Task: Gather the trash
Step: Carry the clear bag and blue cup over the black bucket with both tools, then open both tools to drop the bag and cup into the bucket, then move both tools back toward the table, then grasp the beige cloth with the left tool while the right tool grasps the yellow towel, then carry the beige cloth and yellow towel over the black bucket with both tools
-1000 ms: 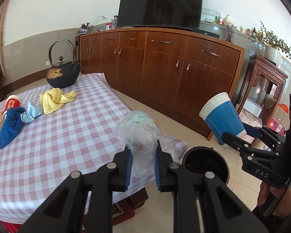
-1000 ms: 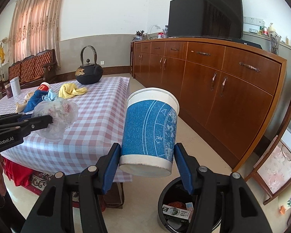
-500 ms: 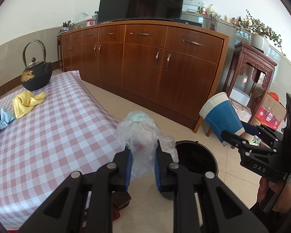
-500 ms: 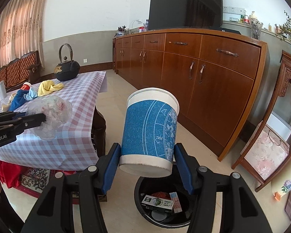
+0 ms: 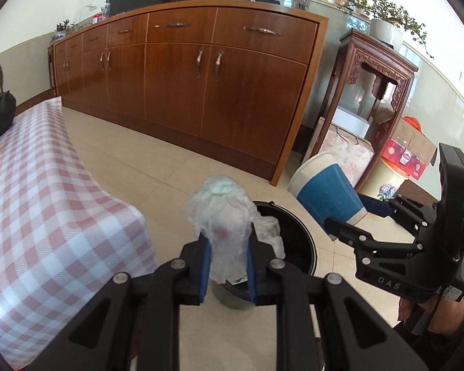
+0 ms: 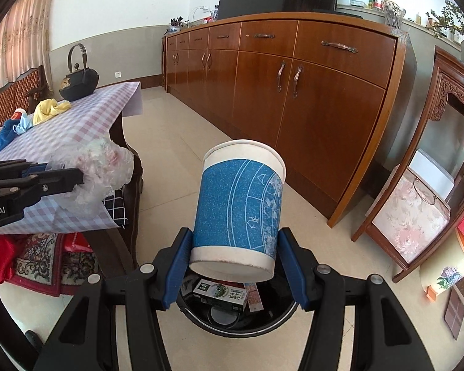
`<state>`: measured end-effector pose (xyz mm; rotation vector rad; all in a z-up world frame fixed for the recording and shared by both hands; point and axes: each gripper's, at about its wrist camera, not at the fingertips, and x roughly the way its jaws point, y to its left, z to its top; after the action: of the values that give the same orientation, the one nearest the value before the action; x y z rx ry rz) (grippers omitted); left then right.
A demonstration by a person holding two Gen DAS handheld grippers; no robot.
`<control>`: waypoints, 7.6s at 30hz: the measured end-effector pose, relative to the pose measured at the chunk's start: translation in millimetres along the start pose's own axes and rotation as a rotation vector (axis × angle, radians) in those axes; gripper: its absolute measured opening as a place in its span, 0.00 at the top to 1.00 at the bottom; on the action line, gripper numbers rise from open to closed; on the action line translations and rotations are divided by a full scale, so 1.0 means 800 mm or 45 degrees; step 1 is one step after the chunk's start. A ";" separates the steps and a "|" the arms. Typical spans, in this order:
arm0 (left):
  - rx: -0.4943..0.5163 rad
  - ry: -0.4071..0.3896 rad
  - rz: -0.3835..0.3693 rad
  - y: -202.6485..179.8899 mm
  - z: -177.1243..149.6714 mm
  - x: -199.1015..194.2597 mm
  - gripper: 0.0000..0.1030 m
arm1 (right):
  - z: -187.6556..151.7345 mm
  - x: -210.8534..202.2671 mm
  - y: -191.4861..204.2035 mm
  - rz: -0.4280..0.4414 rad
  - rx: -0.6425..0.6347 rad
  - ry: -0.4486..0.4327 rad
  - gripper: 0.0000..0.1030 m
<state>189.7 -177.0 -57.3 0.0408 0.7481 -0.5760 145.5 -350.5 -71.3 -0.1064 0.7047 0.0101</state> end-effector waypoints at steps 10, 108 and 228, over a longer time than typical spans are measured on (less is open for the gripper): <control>0.040 0.168 -0.093 -0.026 -0.017 0.090 0.80 | -0.040 0.058 -0.029 0.008 -0.009 0.157 0.42; -0.595 -0.240 0.952 0.426 -0.116 -0.315 0.06 | 0.176 0.006 0.451 0.583 -0.322 -0.182 0.00; -0.336 -0.131 0.480 0.220 -0.051 -0.224 0.71 | 0.130 -0.049 0.271 0.454 -0.203 -0.114 0.87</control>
<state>148.8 67.3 0.5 -0.0900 0.6889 -0.1173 172.5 -123.2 12.3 -0.1311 0.6257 0.4109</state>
